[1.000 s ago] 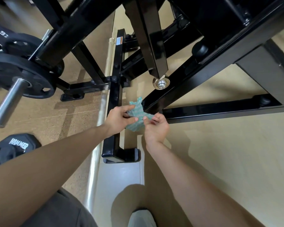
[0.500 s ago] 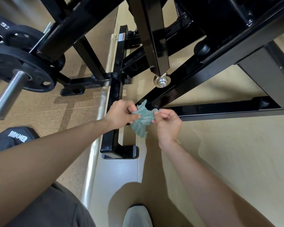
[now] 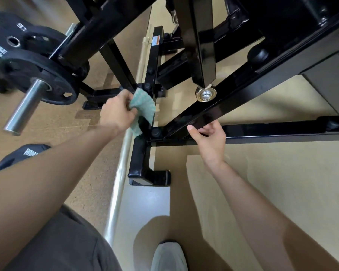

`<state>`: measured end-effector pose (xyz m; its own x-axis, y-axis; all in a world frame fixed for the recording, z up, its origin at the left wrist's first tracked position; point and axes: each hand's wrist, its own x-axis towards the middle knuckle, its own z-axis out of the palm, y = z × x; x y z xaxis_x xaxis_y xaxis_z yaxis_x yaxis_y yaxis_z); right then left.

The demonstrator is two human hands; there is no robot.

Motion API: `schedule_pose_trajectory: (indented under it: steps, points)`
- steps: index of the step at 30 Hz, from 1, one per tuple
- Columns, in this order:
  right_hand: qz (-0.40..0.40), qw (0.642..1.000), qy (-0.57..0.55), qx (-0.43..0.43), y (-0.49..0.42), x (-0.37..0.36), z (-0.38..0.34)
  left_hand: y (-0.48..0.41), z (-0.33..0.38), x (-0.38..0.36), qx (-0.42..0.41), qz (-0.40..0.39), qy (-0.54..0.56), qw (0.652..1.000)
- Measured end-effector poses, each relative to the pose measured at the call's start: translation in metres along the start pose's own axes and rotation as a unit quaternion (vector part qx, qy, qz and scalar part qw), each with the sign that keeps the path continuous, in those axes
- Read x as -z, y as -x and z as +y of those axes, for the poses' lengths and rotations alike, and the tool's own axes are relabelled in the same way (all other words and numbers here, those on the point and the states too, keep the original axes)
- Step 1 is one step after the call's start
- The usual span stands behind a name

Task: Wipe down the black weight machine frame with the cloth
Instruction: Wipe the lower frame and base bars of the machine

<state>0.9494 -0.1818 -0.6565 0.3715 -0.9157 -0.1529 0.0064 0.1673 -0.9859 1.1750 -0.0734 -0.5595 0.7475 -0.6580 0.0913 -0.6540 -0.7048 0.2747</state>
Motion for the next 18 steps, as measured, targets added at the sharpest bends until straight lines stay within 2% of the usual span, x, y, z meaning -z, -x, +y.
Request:
schedule_pose_trajectory:
  steps: [6, 11, 18]
  points:
    - [-0.028, 0.999, -0.024, 0.019, -0.001, 0.002, 0.000, 0.017, 0.004, -0.047, -0.072, -0.215, -0.064, 0.972]
    - [-0.020, 1.000, -0.020, 0.013, -0.001, 0.000, 0.003, 0.017, 0.000, -0.048, -0.023, -0.240, 0.024, 0.970]
    - [0.014, 0.999, -0.050, -0.001, 0.012, -0.010, 0.006, 0.028, 0.000, -0.049, 0.027, -0.209, -0.048, 0.976]
